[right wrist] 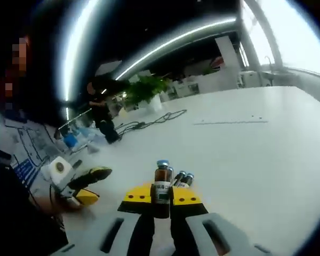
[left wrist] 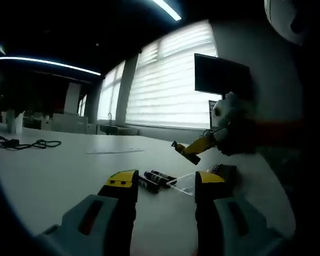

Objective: Grip medicine bottles put into box

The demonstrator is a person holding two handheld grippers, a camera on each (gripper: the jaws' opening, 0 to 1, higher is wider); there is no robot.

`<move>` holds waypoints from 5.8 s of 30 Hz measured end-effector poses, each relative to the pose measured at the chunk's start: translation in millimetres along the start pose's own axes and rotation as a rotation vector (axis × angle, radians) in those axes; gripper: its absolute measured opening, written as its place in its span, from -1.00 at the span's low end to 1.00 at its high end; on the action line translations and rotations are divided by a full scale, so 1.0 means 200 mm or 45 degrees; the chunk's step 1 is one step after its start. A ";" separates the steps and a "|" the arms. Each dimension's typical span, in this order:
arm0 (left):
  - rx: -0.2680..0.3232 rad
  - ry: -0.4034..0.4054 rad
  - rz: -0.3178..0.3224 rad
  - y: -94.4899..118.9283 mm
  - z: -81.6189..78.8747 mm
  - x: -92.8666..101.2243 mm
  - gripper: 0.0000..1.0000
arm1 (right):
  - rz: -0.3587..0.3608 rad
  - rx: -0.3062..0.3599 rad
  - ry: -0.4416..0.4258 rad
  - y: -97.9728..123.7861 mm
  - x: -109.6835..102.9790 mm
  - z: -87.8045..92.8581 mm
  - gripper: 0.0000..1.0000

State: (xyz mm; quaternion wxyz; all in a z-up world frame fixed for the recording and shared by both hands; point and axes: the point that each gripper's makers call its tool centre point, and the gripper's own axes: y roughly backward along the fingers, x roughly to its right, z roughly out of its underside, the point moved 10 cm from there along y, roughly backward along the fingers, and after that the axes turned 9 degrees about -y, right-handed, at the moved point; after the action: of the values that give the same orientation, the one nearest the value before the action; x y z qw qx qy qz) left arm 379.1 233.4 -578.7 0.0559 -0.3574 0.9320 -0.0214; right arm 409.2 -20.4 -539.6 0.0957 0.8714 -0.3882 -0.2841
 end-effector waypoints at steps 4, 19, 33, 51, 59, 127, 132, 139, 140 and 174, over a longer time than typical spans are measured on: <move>0.000 0.000 -0.004 0.00 0.00 0.00 -0.31 | -0.057 -0.034 0.075 0.02 -0.06 0.01 -0.87; 0.006 -0.003 -0.009 0.00 0.00 0.00 -0.31 | -0.184 -0.194 0.308 0.06 -0.16 0.09 -0.87; 0.012 -0.003 -0.007 0.01 0.00 -0.01 -0.31 | -0.296 -0.493 0.622 0.09 -0.26 0.18 -0.87; 0.012 -0.003 -0.009 0.01 0.00 -0.01 -0.31 | -0.318 -0.640 0.808 0.03 -0.31 0.21 -0.86; 0.015 0.004 -0.009 0.01 0.00 -0.02 -0.31 | -0.327 -0.689 0.868 0.02 -0.30 0.25 -0.86; 0.000 -0.004 -0.010 0.00 0.00 0.00 -0.31 | -0.383 -0.575 0.741 0.07 -0.22 0.27 -0.99; -0.001 -0.006 -0.010 0.00 0.00 0.00 -0.31 | -0.391 -0.560 0.673 0.07 -0.20 0.27 -0.99; -0.003 -0.007 -0.010 0.00 0.00 0.00 -0.31 | -0.392 -0.542 0.661 0.07 -0.20 0.28 -1.00; -0.003 -0.007 -0.011 0.00 0.00 0.00 -0.31 | -0.393 -0.543 0.668 0.07 -0.21 0.28 -1.00; 0.014 -0.020 0.001 0.01 0.00 0.00 -0.31 | -0.290 -0.355 0.615 0.08 -0.23 0.17 -0.83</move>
State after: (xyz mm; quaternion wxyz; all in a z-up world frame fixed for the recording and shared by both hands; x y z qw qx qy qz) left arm 377.8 235.0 -578.6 0.0652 -0.3568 0.9316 -0.0236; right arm 355.7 4.3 -542.7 0.2716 0.9302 -0.2112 -0.1282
